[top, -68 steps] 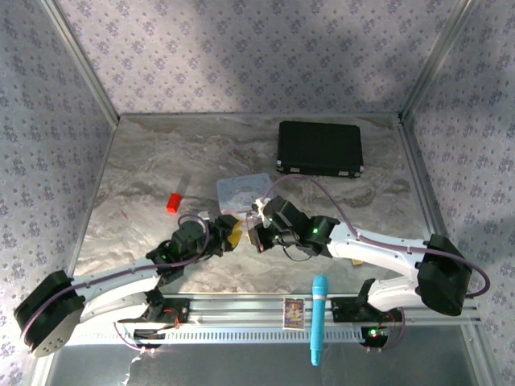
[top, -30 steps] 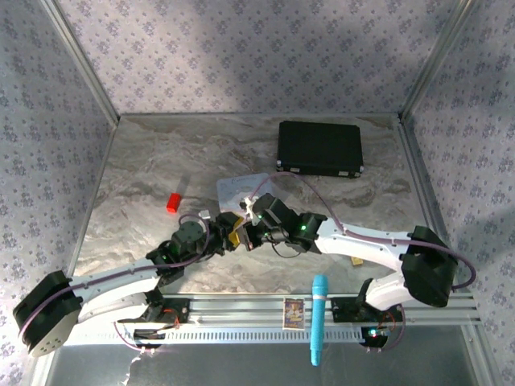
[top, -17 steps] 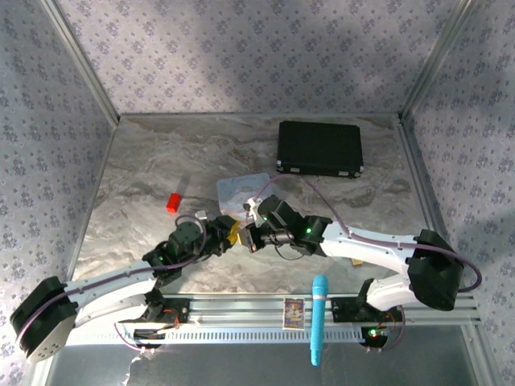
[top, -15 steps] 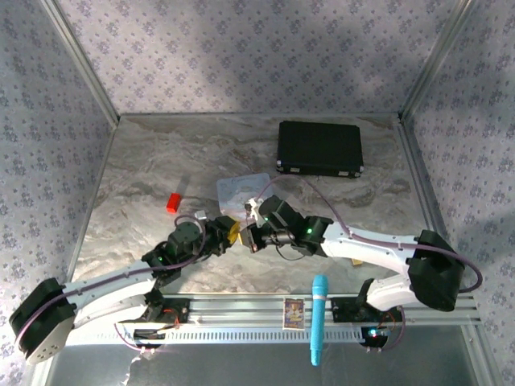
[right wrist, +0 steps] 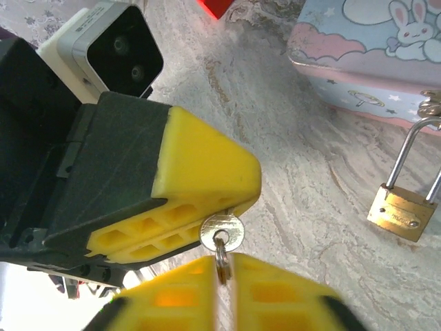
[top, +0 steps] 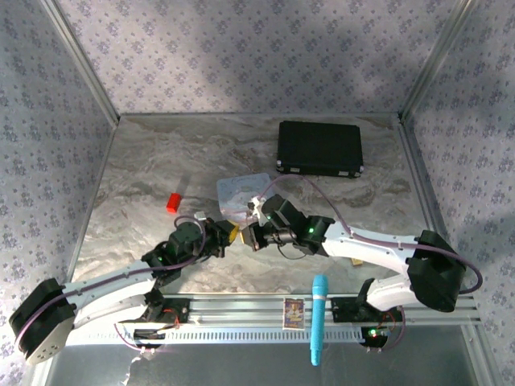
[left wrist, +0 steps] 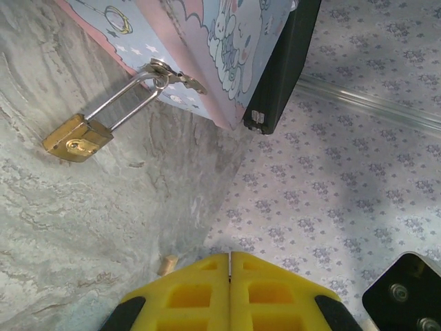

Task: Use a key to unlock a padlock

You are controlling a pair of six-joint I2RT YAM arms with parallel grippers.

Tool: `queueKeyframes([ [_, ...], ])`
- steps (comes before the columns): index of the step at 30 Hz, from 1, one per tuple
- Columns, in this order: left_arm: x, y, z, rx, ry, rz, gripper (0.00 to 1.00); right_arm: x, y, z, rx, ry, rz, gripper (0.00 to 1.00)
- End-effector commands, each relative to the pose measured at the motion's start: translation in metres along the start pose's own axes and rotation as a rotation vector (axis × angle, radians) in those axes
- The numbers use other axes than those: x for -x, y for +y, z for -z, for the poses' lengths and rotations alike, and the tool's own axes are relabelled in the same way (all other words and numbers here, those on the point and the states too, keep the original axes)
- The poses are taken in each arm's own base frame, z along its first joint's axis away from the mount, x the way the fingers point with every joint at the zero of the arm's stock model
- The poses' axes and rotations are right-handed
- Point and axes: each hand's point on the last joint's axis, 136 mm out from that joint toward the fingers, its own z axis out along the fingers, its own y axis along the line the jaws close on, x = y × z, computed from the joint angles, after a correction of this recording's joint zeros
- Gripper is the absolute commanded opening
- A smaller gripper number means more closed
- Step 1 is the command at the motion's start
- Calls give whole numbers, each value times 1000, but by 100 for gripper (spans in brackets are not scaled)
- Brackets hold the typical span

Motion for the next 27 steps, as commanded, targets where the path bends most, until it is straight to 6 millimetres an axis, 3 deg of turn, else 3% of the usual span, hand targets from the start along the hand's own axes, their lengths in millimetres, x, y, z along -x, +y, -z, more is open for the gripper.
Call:
queueKeyframes([
  [1,7,-17,2,-32,-36,-107,0,15,-4,12,45,-75,-84,57],
  [4,11,-35,3,-85,-43,-209,0,34,-13,22,135,-172,-181,73],
  [6,9,-48,5,-128,-37,-264,0,46,-9,26,239,-207,-228,74],
  [9,2,-64,6,-176,-21,-335,0,56,13,28,385,-222,-226,72],
  [13,-8,-84,4,-250,12,-365,0,55,32,24,465,-209,-209,59],
  [19,-12,-90,-1,-263,29,-364,0,59,21,26,458,-294,-249,50],
  [27,-11,-84,-4,-263,39,-314,0,62,10,30,442,-342,-272,29],
])
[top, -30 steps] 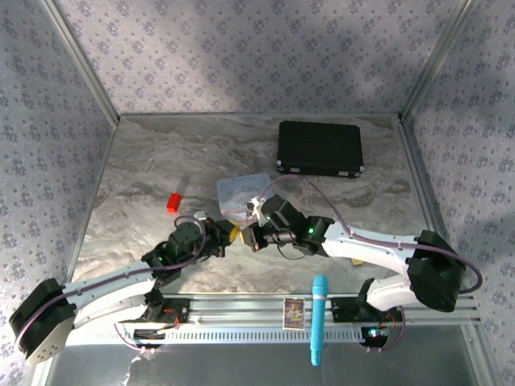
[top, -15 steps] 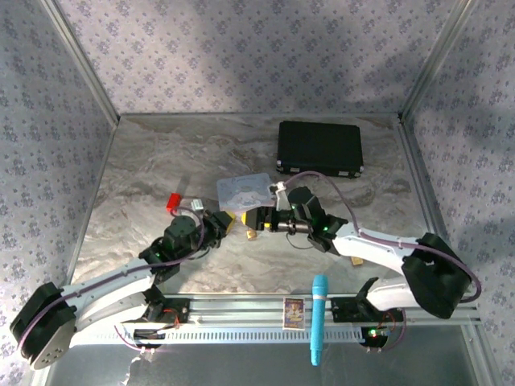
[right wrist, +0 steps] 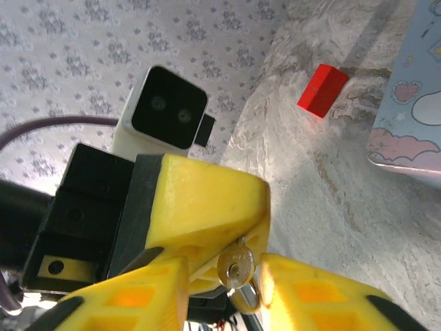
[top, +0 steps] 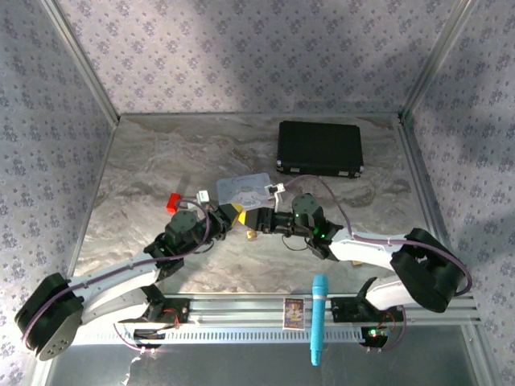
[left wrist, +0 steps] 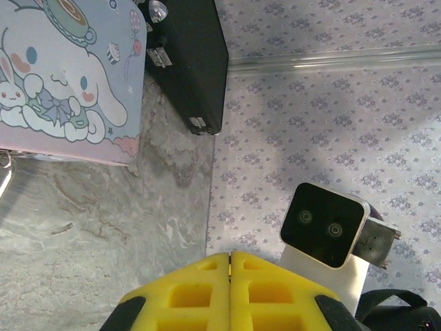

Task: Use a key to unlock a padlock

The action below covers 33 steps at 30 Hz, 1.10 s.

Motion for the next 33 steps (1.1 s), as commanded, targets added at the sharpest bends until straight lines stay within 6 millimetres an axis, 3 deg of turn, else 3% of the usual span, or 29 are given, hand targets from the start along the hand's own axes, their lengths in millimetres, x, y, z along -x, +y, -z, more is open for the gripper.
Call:
queueKeyframes([
  [1,-1,-22,0,-83,9,10,0,13,7,3,26,-61,14,27],
  [5,-1,-18,-1,-77,10,22,0,13,8,-1,41,-46,8,24],
  [10,-2,-12,-2,-64,14,38,0,14,11,-5,71,-55,-5,9],
  [15,-1,-6,-1,-39,6,42,0,15,7,-2,61,-70,-11,1],
  [19,2,14,0,53,-17,44,0,14,0,2,34,-67,-11,0],
  [20,4,20,1,75,-27,46,3,12,-5,4,15,-59,-15,0],
  [21,5,26,2,100,-32,48,16,11,-8,4,-2,-52,-16,0],
  [23,12,35,4,139,-54,35,56,4,-20,7,-63,-27,-20,0],
  [25,17,43,6,214,-68,-13,78,-2,-36,12,-147,2,-28,0],
  [29,24,70,22,586,-39,-201,81,-17,-68,28,-357,74,0,0],
  [31,20,73,15,597,1,-236,78,-20,-75,33,-388,90,11,0],
  [33,16,80,4,570,25,-240,67,-21,-81,38,-397,84,3,0],
])
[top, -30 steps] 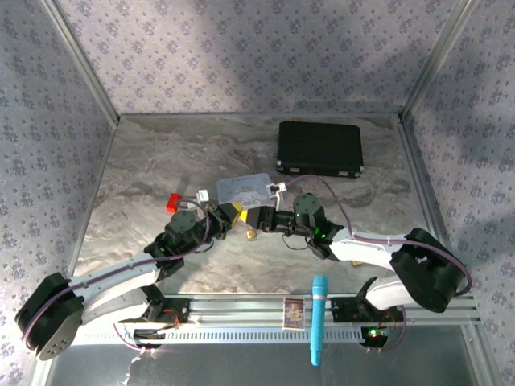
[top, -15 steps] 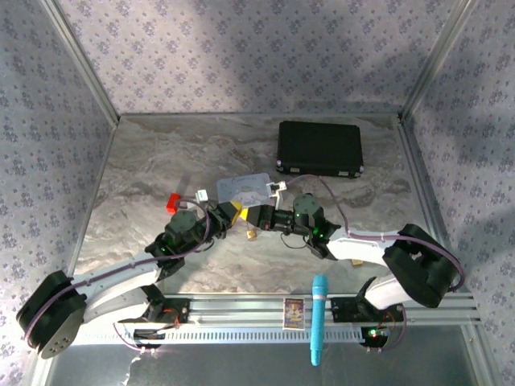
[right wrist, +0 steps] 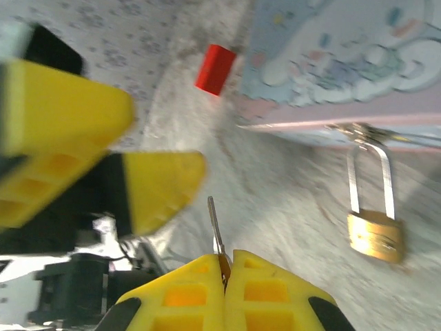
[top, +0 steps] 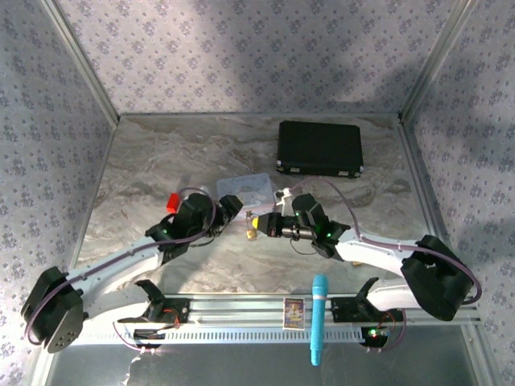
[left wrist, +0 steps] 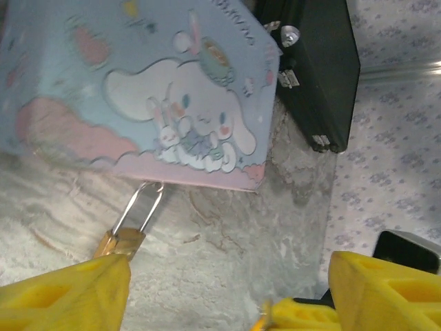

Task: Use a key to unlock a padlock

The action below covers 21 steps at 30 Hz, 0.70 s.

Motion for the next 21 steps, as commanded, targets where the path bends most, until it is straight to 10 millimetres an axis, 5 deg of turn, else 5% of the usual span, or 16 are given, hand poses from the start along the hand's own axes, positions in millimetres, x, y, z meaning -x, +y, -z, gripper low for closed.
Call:
queueKeyframes([
  [1,-11,39,-11,136,50,-108,65,-6,-27,8,-109,23,11,0],
  [8,-16,48,-34,220,29,-244,53,-5,-51,14,-194,10,-3,0],
  [21,-36,52,-93,143,72,-342,49,-12,-65,13,-226,23,-12,0],
])
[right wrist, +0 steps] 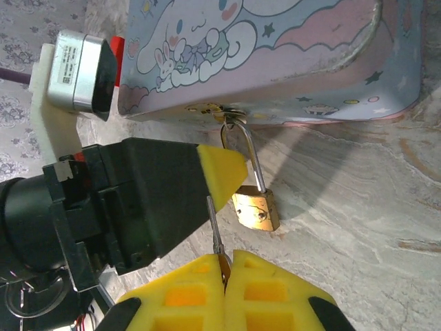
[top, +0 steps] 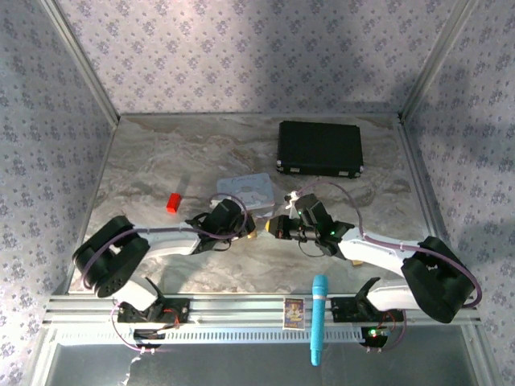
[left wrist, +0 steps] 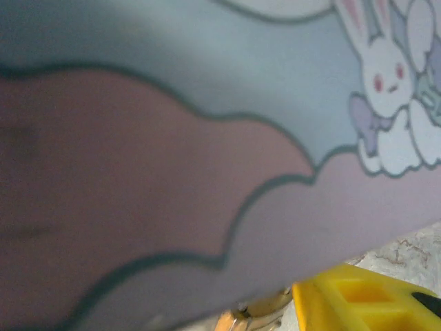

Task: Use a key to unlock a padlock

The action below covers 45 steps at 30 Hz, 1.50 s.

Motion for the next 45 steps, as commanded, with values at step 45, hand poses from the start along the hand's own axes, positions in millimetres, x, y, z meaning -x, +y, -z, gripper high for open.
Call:
queueKeyframes([
  [45,-16,-15,-25,-86,-114,-50,35,-27,-56,-21,-103,46,-77,0],
])
